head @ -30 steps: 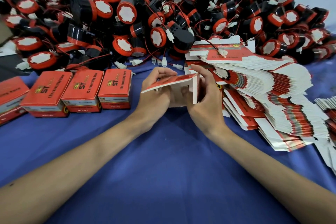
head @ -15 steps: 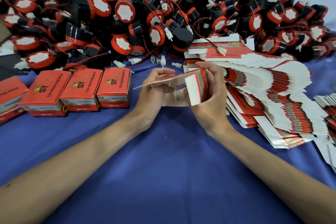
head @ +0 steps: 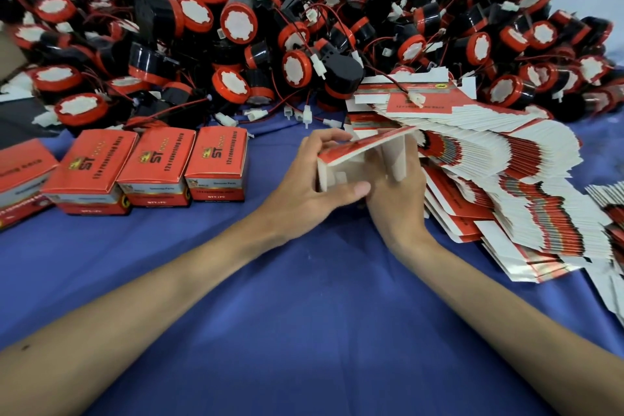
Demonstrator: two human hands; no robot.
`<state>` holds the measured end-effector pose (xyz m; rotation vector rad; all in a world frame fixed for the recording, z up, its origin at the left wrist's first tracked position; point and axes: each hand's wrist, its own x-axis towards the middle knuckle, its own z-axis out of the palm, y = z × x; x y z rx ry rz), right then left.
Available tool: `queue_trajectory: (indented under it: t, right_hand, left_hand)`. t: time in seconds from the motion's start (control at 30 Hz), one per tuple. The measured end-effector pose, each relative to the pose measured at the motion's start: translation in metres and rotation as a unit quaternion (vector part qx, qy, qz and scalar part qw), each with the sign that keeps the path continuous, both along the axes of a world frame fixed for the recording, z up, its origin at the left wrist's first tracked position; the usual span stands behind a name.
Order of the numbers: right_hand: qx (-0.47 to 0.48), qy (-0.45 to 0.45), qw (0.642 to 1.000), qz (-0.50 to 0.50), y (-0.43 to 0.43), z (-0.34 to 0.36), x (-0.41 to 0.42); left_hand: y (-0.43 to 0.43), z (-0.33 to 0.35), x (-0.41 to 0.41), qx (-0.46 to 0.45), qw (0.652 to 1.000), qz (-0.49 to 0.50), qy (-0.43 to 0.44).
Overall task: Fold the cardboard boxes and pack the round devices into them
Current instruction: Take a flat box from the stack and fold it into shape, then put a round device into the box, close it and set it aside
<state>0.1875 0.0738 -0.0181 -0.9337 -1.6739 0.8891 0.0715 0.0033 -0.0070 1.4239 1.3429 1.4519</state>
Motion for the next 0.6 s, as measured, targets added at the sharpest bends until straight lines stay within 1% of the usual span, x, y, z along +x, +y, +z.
queue_trajectory:
  t: [0.07, 0.1, 0.13, 0.17, 0.2, 0.23, 0.3, 0.33, 0.37, 0.4, 0.43, 0.47, 0.5, 0.53, 0.57, 0.6]
  right_hand:
    - [-0.047, -0.003, 0.999, -0.014, 0.005, -0.001, 0.002]
    - [-0.066, -0.013, 0.998, -0.017, 0.007, 0.001, 0.002]
    - [-0.085, -0.018, 0.996, -0.008, 0.008, 0.004, 0.000]
    - [-0.112, -0.019, 0.993, 0.018, 0.009, 0.008, -0.001]
    - [-0.143, -0.022, 0.988, 0.055, 0.011, 0.015, -0.002]
    - [-0.174, -0.030, 0.980, 0.095, 0.014, 0.021, -0.003]
    - [-0.199, -0.067, 0.963, 0.167, 0.018, 0.036, -0.001]
    - [-0.187, -0.090, 0.960, 0.186, 0.021, 0.042, -0.002]
    - [-0.173, -0.088, 0.964, 0.183, 0.024, 0.046, -0.006]
    - [-0.169, -0.061, 0.970, 0.163, 0.028, 0.050, -0.013]
    - [-0.172, -0.022, 0.976, 0.131, 0.035, 0.054, -0.023]
    - [-0.153, -0.001, 0.984, 0.091, 0.045, 0.057, -0.034]
    - [-0.104, -0.022, 0.993, 0.047, 0.056, 0.058, -0.045]
    - [-0.040, -0.084, 0.995, 0.018, 0.070, 0.060, -0.056]
    - [0.016, -0.168, 0.985, 0.019, 0.084, 0.062, -0.067]
    - [0.064, -0.262, 0.962, 0.034, 0.098, 0.062, -0.077]
  left_hand:
    - [-0.002, -0.001, 0.001, 0.003, 0.999, -0.032, 0.021]
    - [-0.003, -0.002, 0.002, 0.018, 0.998, -0.030, 0.044]
    - [-0.003, -0.003, 0.001, 0.045, 0.995, -0.019, 0.085]
    - [-0.001, -0.005, -0.001, 0.074, 0.987, -0.002, 0.146]
    - [0.001, -0.007, -0.003, 0.094, 0.978, 0.014, 0.187]
    - [0.002, -0.007, -0.005, 0.094, 0.976, 0.029, 0.196]
    - [0.007, -0.006, -0.014, 0.075, 0.988, 0.077, 0.107]
    - [0.011, -0.005, -0.020, 0.069, 0.988, 0.120, 0.063]
    - [0.014, -0.003, -0.025, 0.054, 0.983, 0.173, 0.035]
    - [0.016, -0.001, -0.029, 0.028, 0.975, 0.219, 0.007]
    - [0.018, 0.001, -0.031, 0.002, 0.966, 0.256, -0.014]
    - [0.020, 0.001, -0.032, -0.015, 0.959, 0.281, -0.026]
    - [0.021, 0.001, -0.033, -0.021, 0.955, 0.296, -0.030]
    - [0.021, -0.001, -0.032, -0.019, 0.952, 0.303, -0.030]
    - [0.020, -0.001, -0.032, -0.015, 0.951, 0.307, -0.030]
    - [0.019, -0.002, -0.032, -0.013, 0.950, 0.312, -0.029]
